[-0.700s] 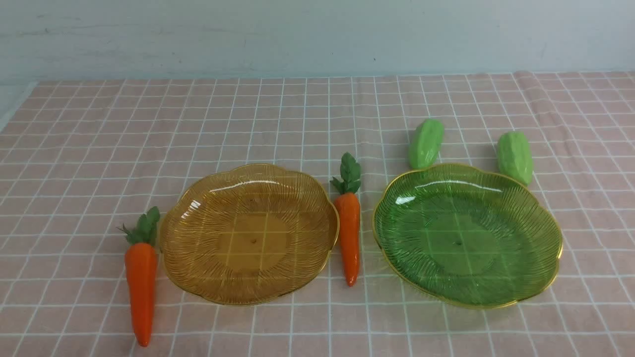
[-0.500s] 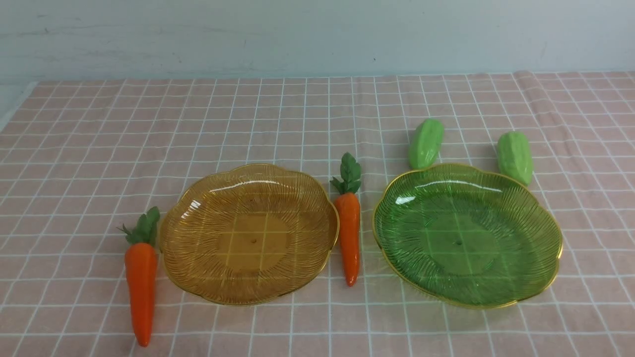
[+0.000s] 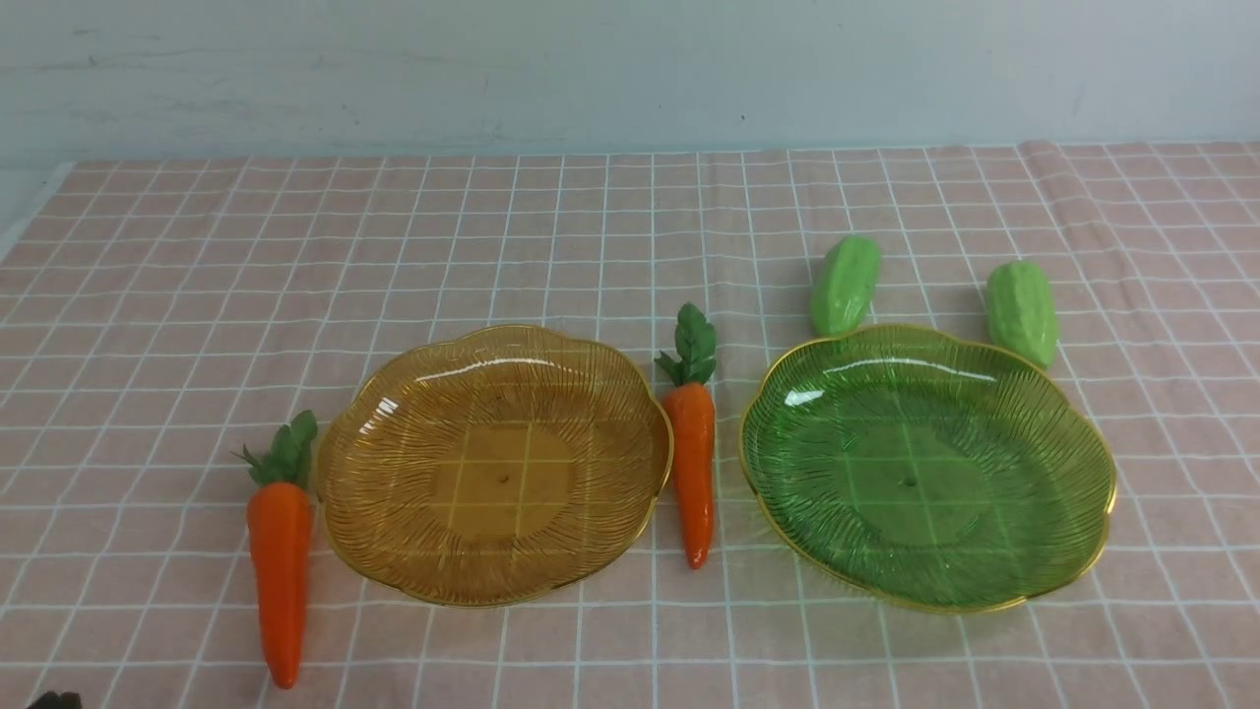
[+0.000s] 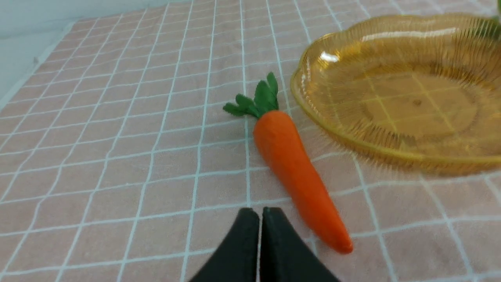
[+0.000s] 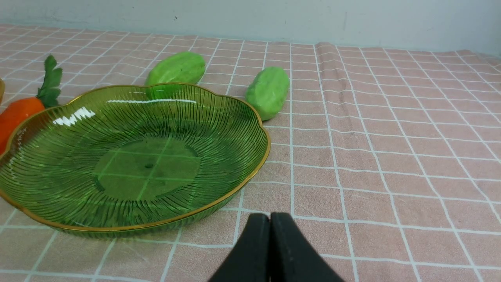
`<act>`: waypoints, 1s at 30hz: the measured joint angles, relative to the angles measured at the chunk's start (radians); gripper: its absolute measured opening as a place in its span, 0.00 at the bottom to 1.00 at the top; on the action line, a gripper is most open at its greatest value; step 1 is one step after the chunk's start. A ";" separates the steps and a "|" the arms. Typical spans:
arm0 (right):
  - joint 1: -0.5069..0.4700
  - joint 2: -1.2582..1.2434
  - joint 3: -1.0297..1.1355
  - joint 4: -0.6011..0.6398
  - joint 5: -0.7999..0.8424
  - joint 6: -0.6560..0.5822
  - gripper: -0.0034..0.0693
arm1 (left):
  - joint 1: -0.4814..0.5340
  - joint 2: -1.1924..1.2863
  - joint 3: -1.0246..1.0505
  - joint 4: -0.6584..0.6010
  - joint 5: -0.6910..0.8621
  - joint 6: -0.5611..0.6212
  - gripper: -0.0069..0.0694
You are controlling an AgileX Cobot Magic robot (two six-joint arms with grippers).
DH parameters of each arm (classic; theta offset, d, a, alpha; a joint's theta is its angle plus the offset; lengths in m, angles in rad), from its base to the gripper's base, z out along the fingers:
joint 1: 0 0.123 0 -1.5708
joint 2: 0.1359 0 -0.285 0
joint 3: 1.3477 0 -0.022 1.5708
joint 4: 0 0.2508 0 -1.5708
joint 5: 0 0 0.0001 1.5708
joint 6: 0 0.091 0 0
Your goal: Put different types of vegetables on the plate.
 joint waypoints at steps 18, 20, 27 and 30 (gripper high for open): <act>0.000 0.000 0.004 0.417 -0.298 0.194 0.02 | 0.000 0.043 -0.279 -0.571 -0.373 -0.168 0.09; 0.000 0.000 0.004 0.495 -0.330 0.217 0.02 | 0.000 0.096 -0.361 -0.568 -0.244 -0.124 0.09; 0.000 0.000 0.004 0.594 -0.378 0.182 0.02 | 0.000 0.442 -0.604 -0.469 0.276 -0.043 0.09; 0.000 0.000 0.004 0.598 -0.378 0.154 0.02 | 0.000 0.628 -0.672 -0.356 0.435 -0.039 0.09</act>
